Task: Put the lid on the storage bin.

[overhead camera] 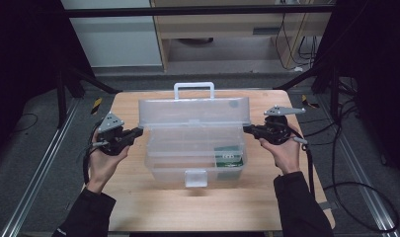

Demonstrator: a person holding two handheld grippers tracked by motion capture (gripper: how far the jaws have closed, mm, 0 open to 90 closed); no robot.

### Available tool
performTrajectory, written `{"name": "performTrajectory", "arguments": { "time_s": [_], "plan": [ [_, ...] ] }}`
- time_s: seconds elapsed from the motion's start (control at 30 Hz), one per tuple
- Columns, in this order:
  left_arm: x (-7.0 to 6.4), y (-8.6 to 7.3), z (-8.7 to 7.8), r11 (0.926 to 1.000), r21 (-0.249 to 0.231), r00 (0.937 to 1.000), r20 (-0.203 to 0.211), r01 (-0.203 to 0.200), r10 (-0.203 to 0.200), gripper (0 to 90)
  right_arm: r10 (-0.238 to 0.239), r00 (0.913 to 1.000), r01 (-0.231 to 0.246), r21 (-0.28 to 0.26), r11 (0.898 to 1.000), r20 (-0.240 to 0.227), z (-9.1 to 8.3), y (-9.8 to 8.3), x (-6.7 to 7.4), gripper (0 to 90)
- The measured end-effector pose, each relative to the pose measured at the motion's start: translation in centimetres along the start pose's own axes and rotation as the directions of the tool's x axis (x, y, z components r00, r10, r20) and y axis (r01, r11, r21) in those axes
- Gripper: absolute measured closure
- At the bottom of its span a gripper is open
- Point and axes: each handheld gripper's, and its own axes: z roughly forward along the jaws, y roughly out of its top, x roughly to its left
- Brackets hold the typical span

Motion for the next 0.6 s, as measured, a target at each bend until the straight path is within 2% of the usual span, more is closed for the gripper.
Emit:
{"name": "performTrajectory", "arguments": {
  "time_s": [0.07, 0.1, 0.2, 0.5, 0.6],
  "plan": [
    [0.1, -0.5, 0.1, 0.9999, -0.003, 0.9998, 0.011, -0.015, 0.015, 89.7, -0.01, 0.9999, 0.01, 0.011, 1.0, 0.007, -0.1, -0.4, 0.2, 90.0],
    [0.0, -0.8, 0.0, 0.9999, 0.013, 1.0, 0.005, -0.006, 0.006, 89.6, -0.014, 0.9999, 0.014, 0.018, 1.0, 0.009, -0.1, -0.6, 0.3, 90.0],
    [-0.1, -1.5, 0.0, 0.9998, 0.02, 0.9999, 0.01, -0.004, 0.003, 89.6, -0.023, 0.9994, 0.022, 0.044, 0.999, 0.025, -0.2, -1.3, 0.6, 90.0],
    [-0.4, -3.0, 0.0, 0.999, 0.045, 0.9999, 0.014, -0.004, 0.003, 89.5, -0.024, 0.9991, 0.022, 0.059, 0.998, 0.034, -0.6, -3.4, 0.6, 90.0],
    [-0.3, -3.7, 0.0, 0.9989, 0.046, 0.9999, 0.013, 0.011, -0.011, 89.5, -0.022, 0.9991, 0.02, 0.059, 0.998, 0.036, -0.9, -4.1, 0.7, 89.8]
  ]
}}
